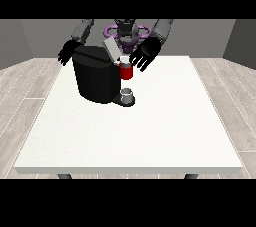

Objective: Insert the coffee pod into the coffee machine and close the lid

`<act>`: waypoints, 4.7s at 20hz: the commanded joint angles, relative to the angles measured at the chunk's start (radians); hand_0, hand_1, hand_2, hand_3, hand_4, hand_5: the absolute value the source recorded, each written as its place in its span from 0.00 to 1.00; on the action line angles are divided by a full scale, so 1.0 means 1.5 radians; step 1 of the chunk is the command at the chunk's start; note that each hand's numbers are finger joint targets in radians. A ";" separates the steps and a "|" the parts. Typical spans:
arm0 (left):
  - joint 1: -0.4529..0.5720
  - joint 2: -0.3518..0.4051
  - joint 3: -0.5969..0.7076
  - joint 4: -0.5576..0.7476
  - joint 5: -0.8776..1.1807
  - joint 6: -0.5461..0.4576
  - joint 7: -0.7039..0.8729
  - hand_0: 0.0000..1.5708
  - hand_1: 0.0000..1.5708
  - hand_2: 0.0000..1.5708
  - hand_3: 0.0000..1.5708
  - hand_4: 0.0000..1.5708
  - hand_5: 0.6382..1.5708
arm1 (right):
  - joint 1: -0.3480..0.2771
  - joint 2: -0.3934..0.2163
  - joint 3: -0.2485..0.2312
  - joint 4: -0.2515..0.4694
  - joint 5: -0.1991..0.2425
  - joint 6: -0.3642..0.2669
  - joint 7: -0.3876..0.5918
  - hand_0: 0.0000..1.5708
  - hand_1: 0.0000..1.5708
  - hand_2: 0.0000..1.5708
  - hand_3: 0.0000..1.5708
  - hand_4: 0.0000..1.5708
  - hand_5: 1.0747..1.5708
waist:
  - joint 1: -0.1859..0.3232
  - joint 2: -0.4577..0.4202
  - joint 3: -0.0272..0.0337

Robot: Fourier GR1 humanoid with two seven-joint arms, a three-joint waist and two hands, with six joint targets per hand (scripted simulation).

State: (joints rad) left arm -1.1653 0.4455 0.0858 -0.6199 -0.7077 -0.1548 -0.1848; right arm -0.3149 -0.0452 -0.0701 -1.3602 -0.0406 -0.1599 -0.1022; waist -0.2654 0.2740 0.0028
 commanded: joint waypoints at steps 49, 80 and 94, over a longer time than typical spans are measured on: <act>0.410 -0.250 0.186 -0.102 0.332 -0.115 -0.041 0.00 0.00 0.00 0.00 0.00 1.00 | 0.082 -0.094 0.003 -0.065 -0.022 0.105 0.080 0.00 0.00 0.00 0.00 0.00 1.00 | 0.252 -0.334 -0.0017; 0.629 -0.255 0.070 -0.487 0.483 -0.064 0.083 0.00 0.00 0.00 0.00 0.00 1.00 | -0.120 -0.080 -0.006 0.135 0.002 0.162 0.057 0.00 0.00 0.00 0.00 0.00 1.00 | 0.253 -0.190 -0.0018; 0.635 -0.240 0.045 -0.536 0.486 -0.051 0.069 0.00 0.00 0.00 0.00 0.00 1.00 | -0.218 -0.091 -0.031 0.225 0.031 0.143 0.023 0.00 0.00 0.00 0.00 0.00 1.00 | 0.282 -0.137 -0.0018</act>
State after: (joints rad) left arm -0.2517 0.0865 0.1776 -1.3948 0.0267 -0.2210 -0.0597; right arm -0.6086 -0.1674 -0.0953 -1.0852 0.0017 0.0600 -0.0674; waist 0.1314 0.0490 -0.0043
